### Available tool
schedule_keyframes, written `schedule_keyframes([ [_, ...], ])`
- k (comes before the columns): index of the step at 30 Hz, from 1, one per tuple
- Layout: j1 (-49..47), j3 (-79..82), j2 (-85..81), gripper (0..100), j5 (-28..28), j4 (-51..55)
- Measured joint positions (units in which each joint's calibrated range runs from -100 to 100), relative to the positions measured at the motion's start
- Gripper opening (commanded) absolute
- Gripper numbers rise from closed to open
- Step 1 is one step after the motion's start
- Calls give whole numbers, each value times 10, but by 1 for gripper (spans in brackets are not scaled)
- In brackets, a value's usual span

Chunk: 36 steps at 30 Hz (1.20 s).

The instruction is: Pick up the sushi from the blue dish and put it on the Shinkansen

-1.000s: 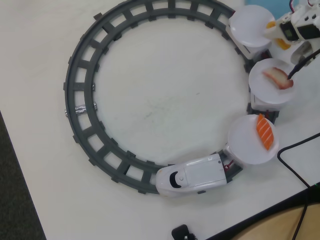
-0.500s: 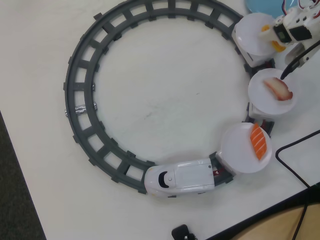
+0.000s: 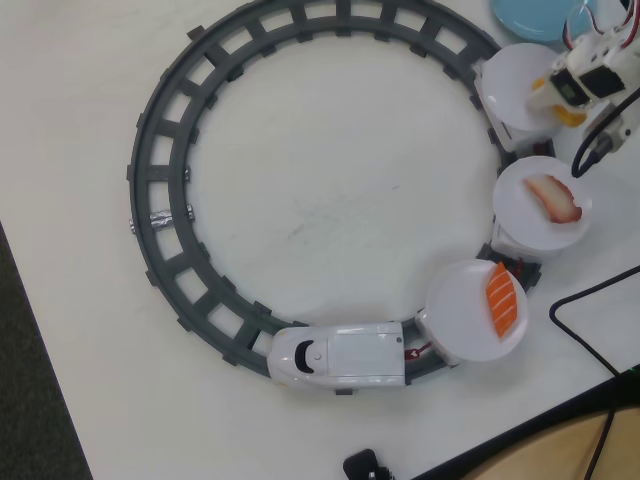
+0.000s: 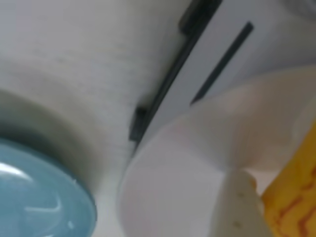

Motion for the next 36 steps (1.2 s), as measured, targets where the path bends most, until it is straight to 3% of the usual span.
schedule_keyframes([
  [8, -17, -2, -10, 32, -2, 42],
  [17, -17, -12, -141, 33, -26, 31],
  [22, 57, -5, -296, 32, -132, 22],
  [31, 299, 263, -557, 32, -465, 23],
  [36, 355, 462, -702, 32, -503, 24],
])
